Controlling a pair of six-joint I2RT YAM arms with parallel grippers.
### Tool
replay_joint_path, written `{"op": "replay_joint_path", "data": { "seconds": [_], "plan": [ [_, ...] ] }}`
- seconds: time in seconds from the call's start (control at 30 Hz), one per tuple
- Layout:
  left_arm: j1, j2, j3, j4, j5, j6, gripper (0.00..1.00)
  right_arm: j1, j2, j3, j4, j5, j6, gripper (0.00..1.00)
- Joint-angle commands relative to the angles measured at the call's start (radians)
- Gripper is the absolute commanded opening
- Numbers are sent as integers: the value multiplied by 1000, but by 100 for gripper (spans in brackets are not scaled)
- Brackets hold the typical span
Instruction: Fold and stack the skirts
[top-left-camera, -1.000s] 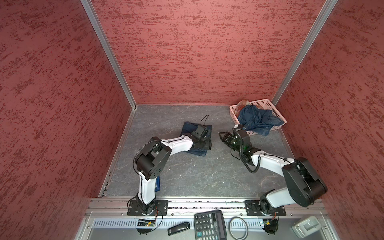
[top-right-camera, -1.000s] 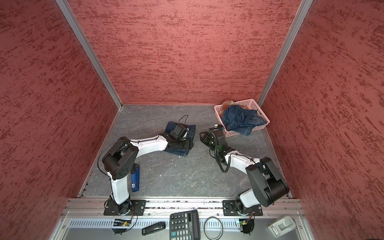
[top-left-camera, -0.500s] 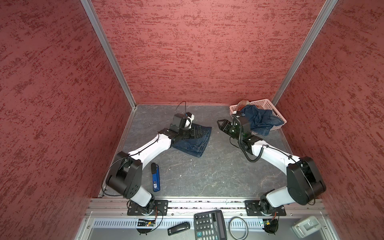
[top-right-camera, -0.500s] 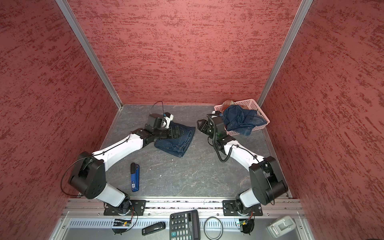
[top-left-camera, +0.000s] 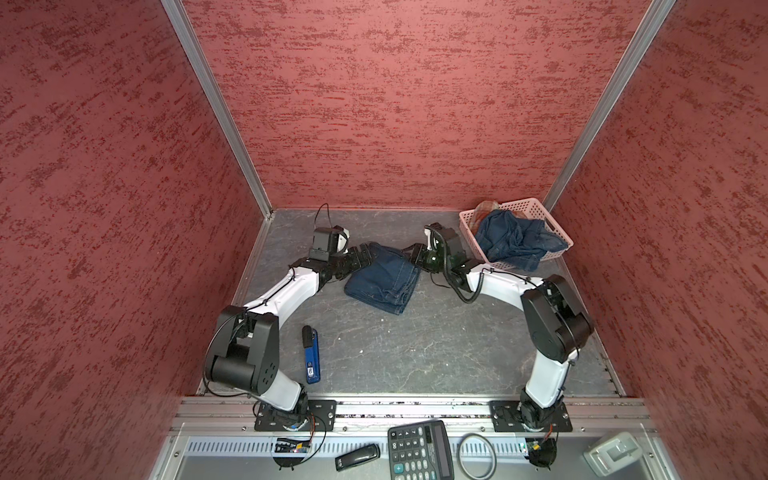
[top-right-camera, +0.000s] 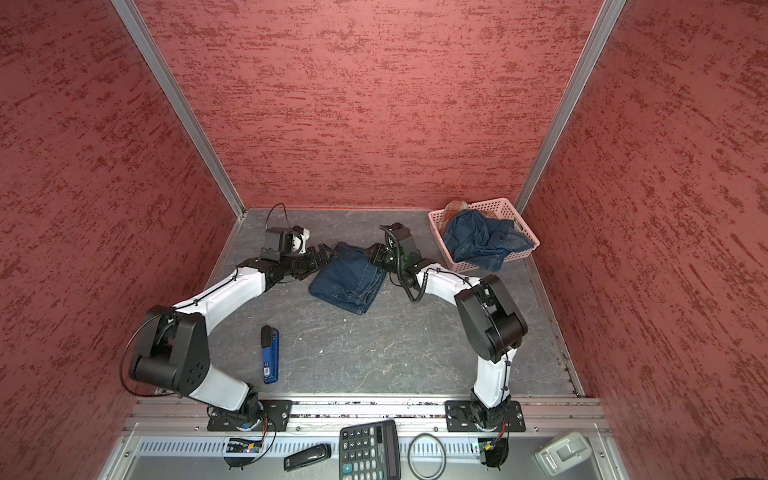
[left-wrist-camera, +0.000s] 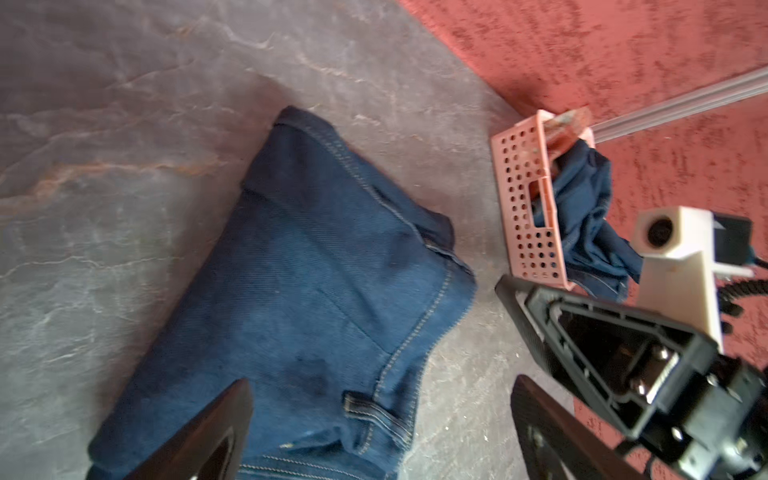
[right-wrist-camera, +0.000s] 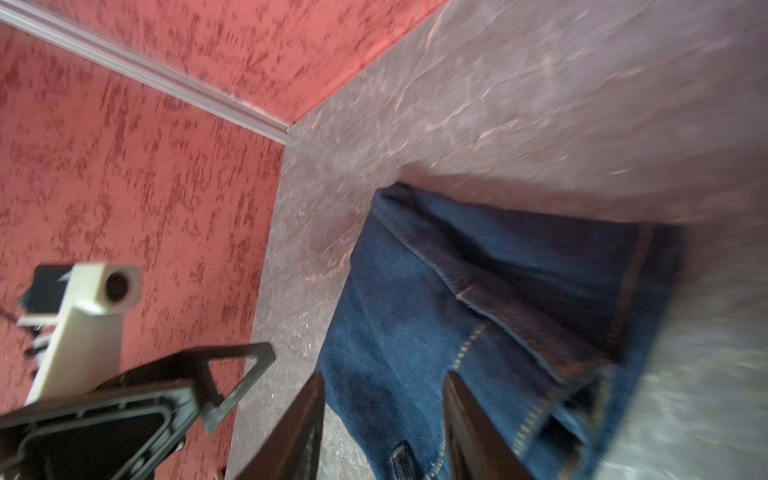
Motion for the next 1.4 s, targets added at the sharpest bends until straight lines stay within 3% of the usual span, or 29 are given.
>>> {"op": "replay_joint_path", "data": {
  "seconds": [0.0, 0.2, 0.47, 1.03, 1.37],
  "plan": [
    [-1, 41, 30, 12, 28, -1, 99, -2, 50, 5, 61, -66, 43, 41],
    [-13, 131, 10, 23, 18, -2, 100, -8, 136, -50, 142, -69, 86, 31],
    [-9, 231, -84, 26, -34, -15, 100, -28, 163, -127, 48, 34, 48, 21],
    [-60, 293, -228, 15, -59, -87, 97, -66, 229, -1, -105, 89, -70, 22],
    [-184, 246, -281, -6, -59, -141, 91, -66, 287, 139, -186, 79, -156, 34]
  ]
}}
